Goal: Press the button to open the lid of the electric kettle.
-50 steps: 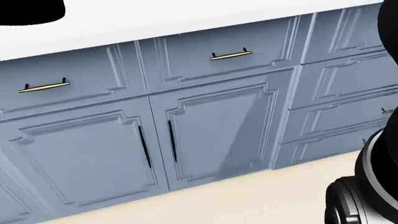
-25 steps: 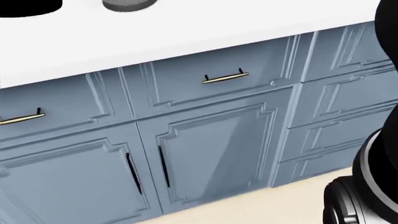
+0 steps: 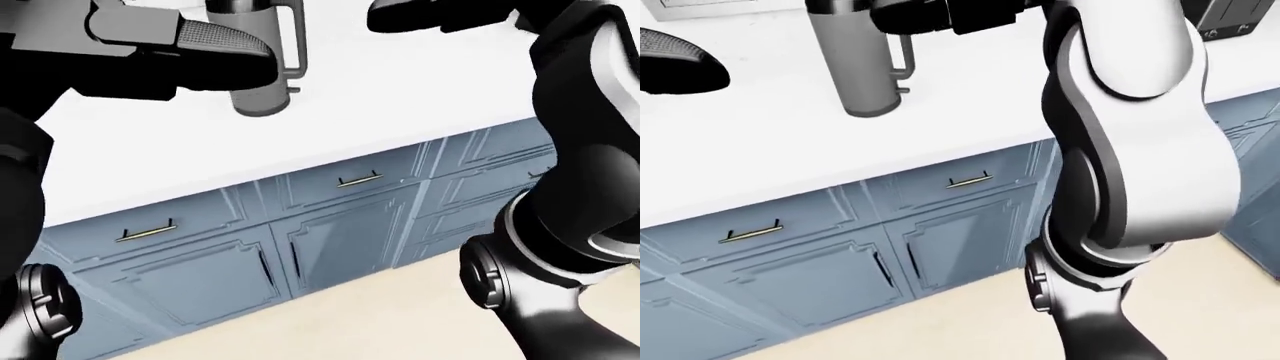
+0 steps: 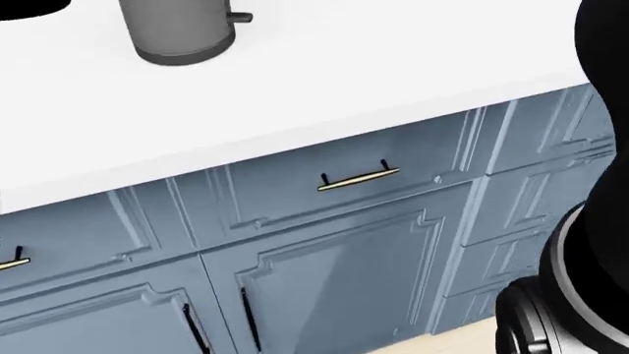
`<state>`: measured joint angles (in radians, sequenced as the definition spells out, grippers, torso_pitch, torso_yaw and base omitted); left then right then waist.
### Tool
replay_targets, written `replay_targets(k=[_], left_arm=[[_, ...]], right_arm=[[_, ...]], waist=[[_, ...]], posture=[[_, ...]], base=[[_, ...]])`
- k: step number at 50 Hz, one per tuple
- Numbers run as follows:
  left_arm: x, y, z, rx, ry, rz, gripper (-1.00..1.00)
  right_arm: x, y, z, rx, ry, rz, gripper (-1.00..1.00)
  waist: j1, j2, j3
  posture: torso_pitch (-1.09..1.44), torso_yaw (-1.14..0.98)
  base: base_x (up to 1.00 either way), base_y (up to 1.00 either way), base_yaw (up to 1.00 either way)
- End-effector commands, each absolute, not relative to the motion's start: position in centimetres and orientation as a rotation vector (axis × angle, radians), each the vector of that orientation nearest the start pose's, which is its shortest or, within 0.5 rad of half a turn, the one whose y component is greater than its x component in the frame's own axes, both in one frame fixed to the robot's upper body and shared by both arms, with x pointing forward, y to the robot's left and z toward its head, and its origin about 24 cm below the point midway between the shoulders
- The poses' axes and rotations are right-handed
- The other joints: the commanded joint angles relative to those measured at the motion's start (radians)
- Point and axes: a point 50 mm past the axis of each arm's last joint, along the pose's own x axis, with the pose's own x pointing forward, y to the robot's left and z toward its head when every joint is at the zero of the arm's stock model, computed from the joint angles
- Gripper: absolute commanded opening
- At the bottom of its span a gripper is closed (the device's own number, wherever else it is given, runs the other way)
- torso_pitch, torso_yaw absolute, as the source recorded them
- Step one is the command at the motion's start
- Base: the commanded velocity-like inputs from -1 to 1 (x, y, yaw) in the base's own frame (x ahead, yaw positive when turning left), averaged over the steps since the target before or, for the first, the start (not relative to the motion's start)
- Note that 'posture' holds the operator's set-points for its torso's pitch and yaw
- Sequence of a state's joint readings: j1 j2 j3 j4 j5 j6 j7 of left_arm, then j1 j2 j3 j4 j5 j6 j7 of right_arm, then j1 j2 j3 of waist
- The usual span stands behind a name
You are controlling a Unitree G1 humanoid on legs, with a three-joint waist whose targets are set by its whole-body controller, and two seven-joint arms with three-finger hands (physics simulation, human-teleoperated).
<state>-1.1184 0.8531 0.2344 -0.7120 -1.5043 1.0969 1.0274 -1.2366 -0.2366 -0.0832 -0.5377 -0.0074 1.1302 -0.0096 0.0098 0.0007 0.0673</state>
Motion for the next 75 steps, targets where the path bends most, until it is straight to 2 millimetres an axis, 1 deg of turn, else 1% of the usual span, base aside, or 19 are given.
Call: replay_targets(k=[1, 2, 5, 12, 16, 19, 27, 31, 32, 33, 41, 43, 48, 49, 52, 56, 60, 68, 75], left_arm=[[18.8, 15.7, 38.7, 0.059, -0.578, -0.019, 1.0], [18.9, 15.6, 38.6, 0.059, -0.578, -0.018, 1.0], [19.2, 15.4, 38.5, 0.062, -0.576, -0.019, 1.0], [19.2, 15.3, 38.5, 0.064, -0.576, -0.021, 1.0], [19.2, 15.3, 38.5, 0.063, -0.575, -0.02, 1.0], [19.2, 15.1, 38.4, 0.066, -0.572, -0.024, 1.0], [18.6, 15.6, 38.8, 0.061, -0.575, -0.025, 1.0], [18.5, 15.8, 38.6, 0.063, -0.572, -0.024, 1.0], [18.6, 15.9, 38.6, 0.064, -0.571, -0.024, 1.0], [18.6, 15.9, 38.5, 0.064, -0.571, -0.023, 1.0], [19.2, 15.2, 38.3, 0.068, -0.57, -0.026, 1.0], [19.3, 15.2, 38.3, 0.068, -0.57, -0.025, 1.0], [19.2, 15.1, 38.4, 0.068, -0.572, -0.024, 1.0], [19.2, 15.1, 38.4, 0.067, -0.572, -0.023, 1.0], [19.1, 15.2, 38.4, 0.066, -0.573, -0.022, 1.0], [19.1, 15.3, 38.5, 0.066, -0.574, -0.022, 1.0], [19.1, 15.3, 38.5, 0.066, -0.574, -0.021, 1.0], [19.0, 15.4, 38.5, 0.065, -0.575, -0.021, 1.0], [19.1, 15.3, 38.4, 0.067, -0.573, -0.022, 1.0]], right_arm=[[25.4, -11.9, 39.7, -0.173, -0.666, 0.047, 1.0], [25.5, -11.9, 39.7, -0.173, -0.666, 0.048, 1.0], [25.7, -12.0, 39.6, -0.173, -0.665, 0.048, 1.0], [25.6, -12.0, 39.6, -0.174, -0.666, 0.051, 1.0], [25.5, -12.0, 39.6, -0.174, -0.667, 0.053, 1.0], [25.3, -11.8, 39.6, -0.175, -0.666, 0.055, 1.0], [25.4, -10.7, 39.5, -0.178, -0.658, 0.061, 1.0], [25.2, -10.8, 39.8, -0.175, -0.662, 0.057, 1.0], [25.0, -11.0, 39.8, -0.172, -0.664, 0.054, 1.0], [25.0, -11.0, 39.8, -0.172, -0.663, 0.053, 1.0], [25.2, -11.7, 39.7, -0.165, -0.684, 0.073, 1.0], [25.3, -11.7, 39.7, -0.165, -0.687, 0.076, 1.0], [25.3, -11.7, 39.6, -0.189, -0.685, 0.066, 1.0], [25.3, -11.7, 39.6, -0.192, -0.684, 0.065, 1.0], [25.3, -11.6, 39.5, -0.195, -0.684, 0.063, 1.0], [25.2, -11.5, 39.5, -0.197, -0.683, 0.064, 1.0], [25.2, -11.4, 39.6, -0.199, -0.681, 0.067, 1.0], [25.3, -11.3, 39.4, -0.202, -0.677, 0.071, 1.0], [25.4, -11.3, 39.3, -0.205, -0.675, 0.073, 1.0]], waist=[[0.0, -0.004, -0.015], [0.003, -0.035, -0.027], [-0.002, -0.028, -0.01], [-0.012, 0.017, -0.003], [-0.027, 0.094, -0.023], [-0.027, 0.1, -0.009], [-0.013, 0.039, -0.01], [0.006, -0.044, -0.048], [-0.006, -0.015, -0.017], [0.002, -0.034, -0.006], [-0.02, 0.006, 0.022], [-0.027, 0.053, 0.009], [-0.034, 0.039, 0.002], [-0.025, 0.046, -0.024], [-0.008, 0.074, -0.021], [-0.001, 0.046, -0.018], [-0.012, -0.061, -0.014], [0.012, -0.018, -0.014], [0.004, 0.06, -0.012]], posture=[[0.0, 0.0], [0.0, 0.0], [0.0, 0.0], [0.0, 0.0], [0.0, 0.0], [0.0, 0.0], [0.0, 0.0], [0.0, 0.0], [0.0, 0.0], [0.0, 0.0], [0.0, 0.0], [0.0, 0.0], [0.0, 0.0], [0.0, 0.0], [0.0, 0.0], [0.0, 0.0], [0.0, 0.0], [0.0, 0.0], [0.0, 0.0]], base=[[0.23, 0.0, 0.0], [0.23, 0.0, 0.0], [0.23, 0.0, 0.0], [0.23, 0.0, 0.0], [0.23, 0.0, 0.0], [0.23, 0.0, 0.0], [0.23, 0.0, 0.0], [0.23, 0.0, 0.0], [0.23, 0.0, 0.0], [0.23, 0.0, 0.0], [0.11, 0.0, 0.0], [0.0, 0.0, 0.0], [0.0, 0.0, 0.0], [0.0, 0.0, 0.12], [0.0, 0.0, 0.45], [0.0, 0.0, 0.67], [0.0, 0.0, 0.71], [0.0, 0.0, 0.75], [0.0, 0.0, 0.78]])
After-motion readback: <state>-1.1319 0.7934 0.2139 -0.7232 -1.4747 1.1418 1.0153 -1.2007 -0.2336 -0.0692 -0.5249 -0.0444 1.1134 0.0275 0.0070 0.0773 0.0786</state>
